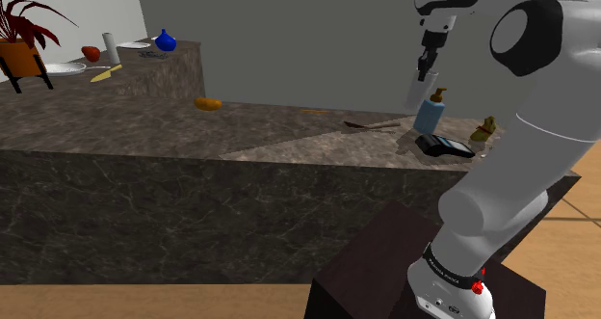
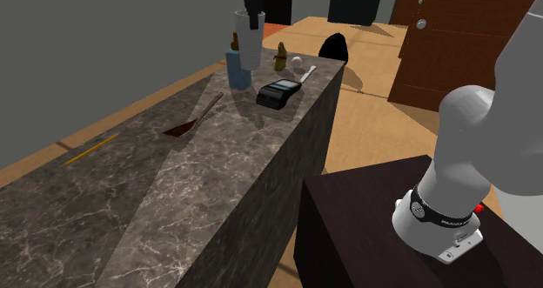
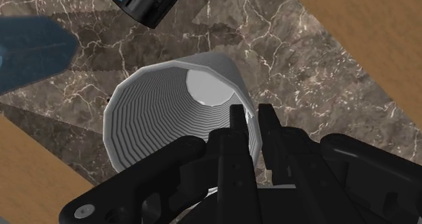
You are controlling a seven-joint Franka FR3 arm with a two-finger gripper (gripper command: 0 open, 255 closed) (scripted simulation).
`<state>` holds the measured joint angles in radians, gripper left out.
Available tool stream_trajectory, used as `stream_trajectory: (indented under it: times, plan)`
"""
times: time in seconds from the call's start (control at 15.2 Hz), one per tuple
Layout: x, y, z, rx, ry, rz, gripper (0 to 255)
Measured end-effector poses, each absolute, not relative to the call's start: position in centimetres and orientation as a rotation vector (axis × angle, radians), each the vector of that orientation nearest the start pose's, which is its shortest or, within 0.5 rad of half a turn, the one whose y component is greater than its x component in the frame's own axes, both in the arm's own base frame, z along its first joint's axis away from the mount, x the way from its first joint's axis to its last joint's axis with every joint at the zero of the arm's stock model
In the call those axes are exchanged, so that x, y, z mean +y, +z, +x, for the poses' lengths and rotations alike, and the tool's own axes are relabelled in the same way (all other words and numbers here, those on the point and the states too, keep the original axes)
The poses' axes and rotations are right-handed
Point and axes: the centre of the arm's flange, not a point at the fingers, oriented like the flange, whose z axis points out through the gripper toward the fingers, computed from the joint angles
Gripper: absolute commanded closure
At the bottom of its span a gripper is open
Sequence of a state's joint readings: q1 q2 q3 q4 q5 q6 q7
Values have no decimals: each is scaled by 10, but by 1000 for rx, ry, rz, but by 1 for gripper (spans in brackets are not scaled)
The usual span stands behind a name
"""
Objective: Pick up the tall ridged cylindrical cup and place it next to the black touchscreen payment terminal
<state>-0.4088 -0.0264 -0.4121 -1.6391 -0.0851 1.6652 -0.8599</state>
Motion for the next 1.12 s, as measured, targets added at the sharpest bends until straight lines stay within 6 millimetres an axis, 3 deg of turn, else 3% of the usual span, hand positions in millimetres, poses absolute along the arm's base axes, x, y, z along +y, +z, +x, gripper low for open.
stream_trajectory:
  times: [0.26, 1.12]
  plan:
    - [-450, 613, 351, -74, 35, -3228, 255]
    - [-456, 548, 348, -75, 36, -3228, 255]
